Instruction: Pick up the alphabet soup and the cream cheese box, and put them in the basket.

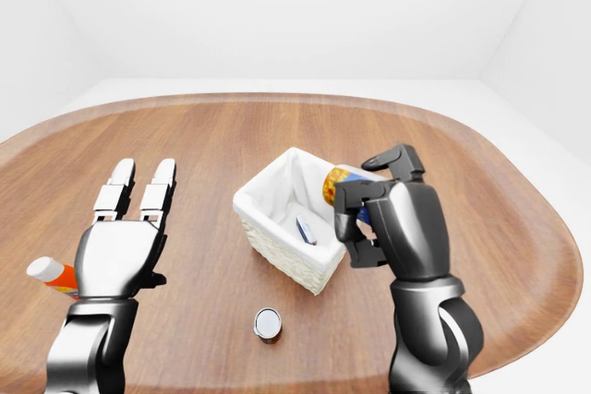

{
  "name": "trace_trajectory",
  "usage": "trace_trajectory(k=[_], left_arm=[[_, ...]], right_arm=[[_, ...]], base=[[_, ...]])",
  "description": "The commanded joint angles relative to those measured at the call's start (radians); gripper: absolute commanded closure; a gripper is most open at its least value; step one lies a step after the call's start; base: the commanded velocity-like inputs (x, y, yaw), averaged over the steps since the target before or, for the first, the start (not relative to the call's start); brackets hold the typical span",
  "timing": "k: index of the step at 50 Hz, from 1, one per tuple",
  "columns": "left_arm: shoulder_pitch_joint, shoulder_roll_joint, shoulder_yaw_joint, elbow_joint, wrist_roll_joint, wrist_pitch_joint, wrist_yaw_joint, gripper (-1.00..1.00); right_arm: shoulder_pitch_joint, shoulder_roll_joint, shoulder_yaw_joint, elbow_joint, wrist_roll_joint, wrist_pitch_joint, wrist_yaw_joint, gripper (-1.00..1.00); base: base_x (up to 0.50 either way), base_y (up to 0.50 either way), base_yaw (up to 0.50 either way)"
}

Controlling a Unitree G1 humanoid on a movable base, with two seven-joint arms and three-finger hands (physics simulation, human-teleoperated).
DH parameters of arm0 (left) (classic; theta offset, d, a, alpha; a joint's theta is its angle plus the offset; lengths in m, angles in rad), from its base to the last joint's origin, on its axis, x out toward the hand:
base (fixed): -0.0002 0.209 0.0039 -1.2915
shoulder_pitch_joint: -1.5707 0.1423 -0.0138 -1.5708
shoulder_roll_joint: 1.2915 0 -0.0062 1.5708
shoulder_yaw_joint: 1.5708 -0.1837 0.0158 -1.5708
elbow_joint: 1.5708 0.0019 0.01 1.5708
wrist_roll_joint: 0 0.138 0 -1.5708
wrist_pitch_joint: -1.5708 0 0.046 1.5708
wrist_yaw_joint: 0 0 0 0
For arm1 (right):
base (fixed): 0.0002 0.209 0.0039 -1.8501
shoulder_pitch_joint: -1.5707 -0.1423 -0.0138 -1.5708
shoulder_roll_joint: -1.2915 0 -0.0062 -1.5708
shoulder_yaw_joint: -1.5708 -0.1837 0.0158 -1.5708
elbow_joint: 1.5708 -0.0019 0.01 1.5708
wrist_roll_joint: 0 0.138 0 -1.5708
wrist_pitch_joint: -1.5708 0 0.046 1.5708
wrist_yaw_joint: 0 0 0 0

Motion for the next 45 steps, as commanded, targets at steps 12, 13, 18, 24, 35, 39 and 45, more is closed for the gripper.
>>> trace_trajectory(k=[12, 13, 18, 24, 35, 39, 45], left_arm=[[-0.004, 0.001, 0.004, 0.003, -0.004, -0.001, 0.001, -1.0], [-0.004, 0.001, 0.004, 0.003, -0.004, -0.001, 0.002, -1.0], [-0.003, 0.001, 0.005, 0.003, -0.006, -0.002, 0.005, -1.0], [0.001, 0.001, 0.004, -0.002, -0.003, -0.004, 0.005, -1.0], [0.004, -0.001, 0.005, -0.014, -0.004, -0.009, 0.002, -1.0], [0.005, -0.002, 0.007, -0.016, -0.007, -0.01, 0.001, -1.0], [0.004, -0.001, 0.008, -0.011, -0.007, -0.011, 0.005, -1.0]], right_arm=[[-0.303, -0.019, 0.151, 0.102, -0.388, 0.0, 0.302, 1.0], [-0.314, -0.019, 0.148, 0.115, -0.4, 0.0, 0.302, 1.0], [-0.416, -0.031, 0.134, 0.191, -0.486, 0.0, 0.302, 1.0], [-0.486, -0.02, 0.147, 0.264, -0.571, 0.0, 0.302, 1.0], [-0.594, 0.006, 0.16, 0.365, -0.669, 0.0, 0.302, 1.0], [-0.607, 0.029, 0.179, 0.379, -0.703, 0.0, 0.302, 1.0], [-0.591, 0.062, 0.211, 0.389, -0.755, 0.0, 0.302, 1.0]], base=[[0.0, 0.0, 0.0], [0.0, 0.0, 0.0], [0.0, 0.0, 0.0], [0.0, 0.0, 0.0], [0.0, 0.0, 0.0], [0.0, 0.0, 0.0], [0.0, 0.0, 0.0]])
